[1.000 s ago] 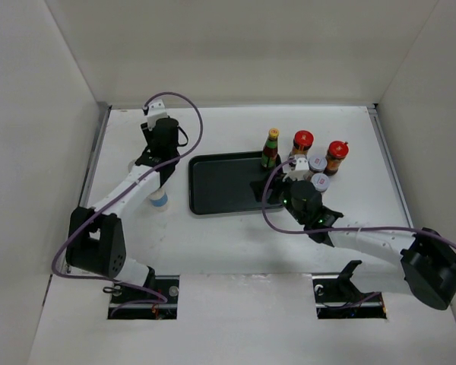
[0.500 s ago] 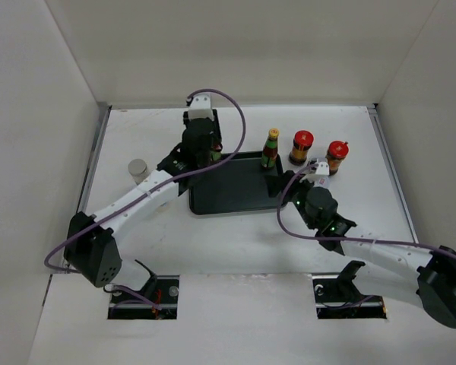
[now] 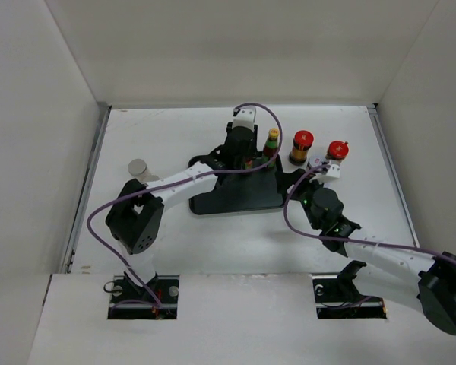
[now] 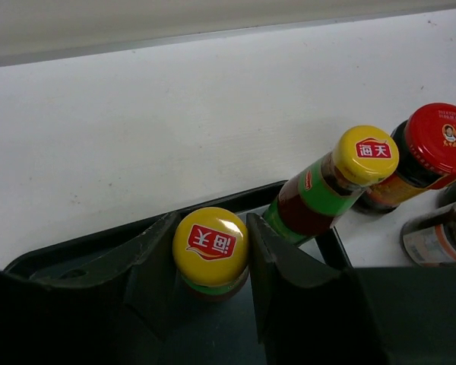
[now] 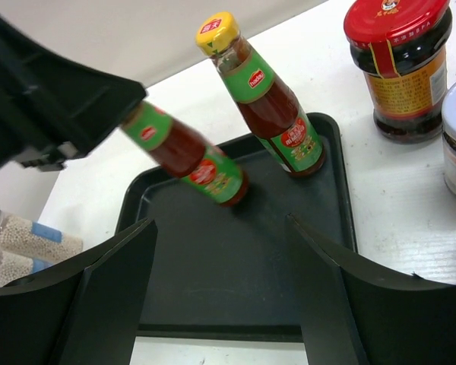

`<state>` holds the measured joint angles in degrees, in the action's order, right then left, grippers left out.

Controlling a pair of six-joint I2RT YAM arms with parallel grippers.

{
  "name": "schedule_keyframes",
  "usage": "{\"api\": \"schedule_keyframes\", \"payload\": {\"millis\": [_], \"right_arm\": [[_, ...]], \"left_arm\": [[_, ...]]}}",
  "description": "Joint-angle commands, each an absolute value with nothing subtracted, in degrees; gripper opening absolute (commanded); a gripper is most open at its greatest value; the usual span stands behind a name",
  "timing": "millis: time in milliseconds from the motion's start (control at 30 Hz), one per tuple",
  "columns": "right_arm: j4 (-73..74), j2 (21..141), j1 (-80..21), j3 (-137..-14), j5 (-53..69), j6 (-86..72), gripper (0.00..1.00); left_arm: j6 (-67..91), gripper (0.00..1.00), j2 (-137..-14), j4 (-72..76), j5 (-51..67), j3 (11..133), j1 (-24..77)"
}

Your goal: Organize the condiment bottles

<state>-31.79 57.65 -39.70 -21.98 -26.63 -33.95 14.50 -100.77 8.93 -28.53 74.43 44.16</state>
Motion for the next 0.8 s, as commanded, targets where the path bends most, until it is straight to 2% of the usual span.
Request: {"api": "schedule_keyframes", "payload": {"millis": [0, 400, 567, 633, 767], "right_arm": [[-35.1, 56.2, -39.2, -22.1, -27.8, -34.7, 0.74], [-35.1, 57.0, -39.2, -22.4, -27.4, -34.5, 0.74], [-35.4, 57.1, -39.2, -22.3, -27.4, -34.6, 0.74], [-35.3, 57.5, -39.2, -22.4, -27.3, -34.9, 0.75], [-35.4, 57.7, -39.2, -22.5, -26.9, -35.0, 0.75]], "left_arm": [[15.0, 0.16, -100.2, 19.4, -28.7, 80.9, 43.6], [14.7, 0.17, -104.9, 21.3, -28.4, 82.2, 43.1], [15.0, 0.21, -105.4, 22.5, -28.7, 81.0, 43.1], [15.0, 0.28, -104.9, 23.6, -28.7, 79.9, 43.1], [15.3, 0.49, -103.5, 25.1, -29.2, 77.9, 43.5]]}}
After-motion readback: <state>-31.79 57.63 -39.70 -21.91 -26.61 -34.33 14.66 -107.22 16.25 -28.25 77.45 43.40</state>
